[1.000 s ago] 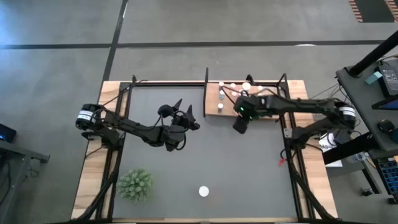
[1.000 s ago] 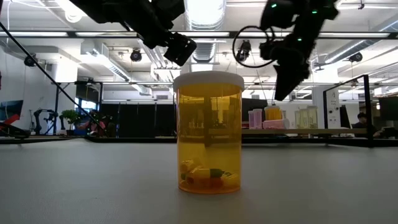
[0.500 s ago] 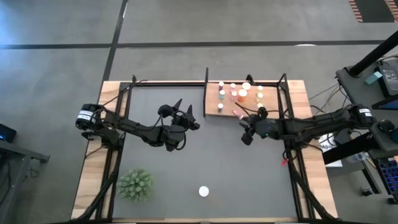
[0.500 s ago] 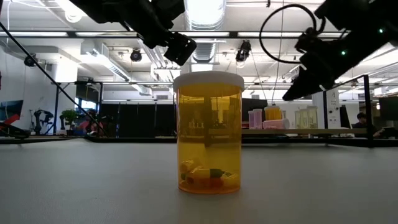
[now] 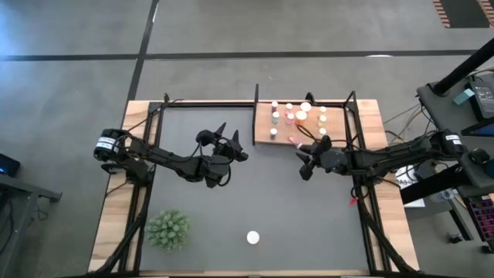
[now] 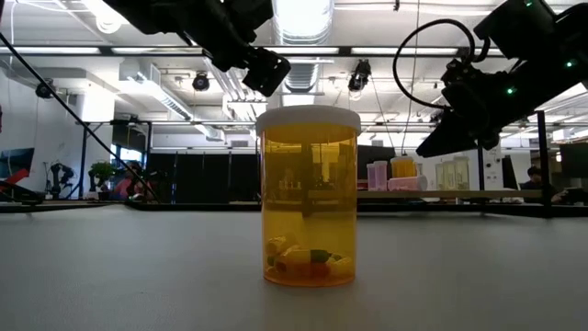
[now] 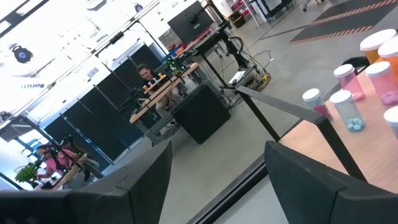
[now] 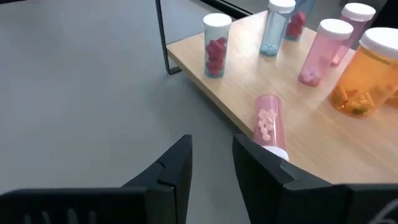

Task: Pick and place medicine bottles onto shelf by color
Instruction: Put the pink pill bottle on the shelf aligned with the other pink pill bottles

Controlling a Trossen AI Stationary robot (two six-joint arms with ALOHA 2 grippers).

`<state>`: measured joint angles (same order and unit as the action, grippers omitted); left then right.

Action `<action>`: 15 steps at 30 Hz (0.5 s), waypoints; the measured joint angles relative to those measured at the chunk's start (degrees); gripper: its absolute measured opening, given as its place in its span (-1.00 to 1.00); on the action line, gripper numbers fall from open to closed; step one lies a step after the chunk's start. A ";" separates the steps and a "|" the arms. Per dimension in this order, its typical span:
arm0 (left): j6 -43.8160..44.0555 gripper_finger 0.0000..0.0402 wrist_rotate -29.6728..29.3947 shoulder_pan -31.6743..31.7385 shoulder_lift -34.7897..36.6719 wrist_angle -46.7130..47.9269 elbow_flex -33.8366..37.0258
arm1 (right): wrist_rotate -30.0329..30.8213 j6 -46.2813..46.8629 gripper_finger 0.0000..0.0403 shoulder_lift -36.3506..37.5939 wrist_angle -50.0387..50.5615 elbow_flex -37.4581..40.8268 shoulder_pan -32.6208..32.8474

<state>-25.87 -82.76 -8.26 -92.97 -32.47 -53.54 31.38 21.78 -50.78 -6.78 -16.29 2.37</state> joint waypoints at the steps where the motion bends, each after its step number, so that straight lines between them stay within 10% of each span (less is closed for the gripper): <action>1: 0.00 0.20 0.00 0.01 0.00 0.00 0.00 | 0.00 0.17 -0.46 0.02 0.01 0.00 0.00; 15: 0.00 0.20 0.00 0.01 0.00 0.02 0.04 | 0.20 -2.21 0.16 0.00 1.52 1.20 0.51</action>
<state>-25.87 -82.76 -8.25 -92.97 -32.45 -53.49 31.57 19.57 -50.78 -5.26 -15.09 2.88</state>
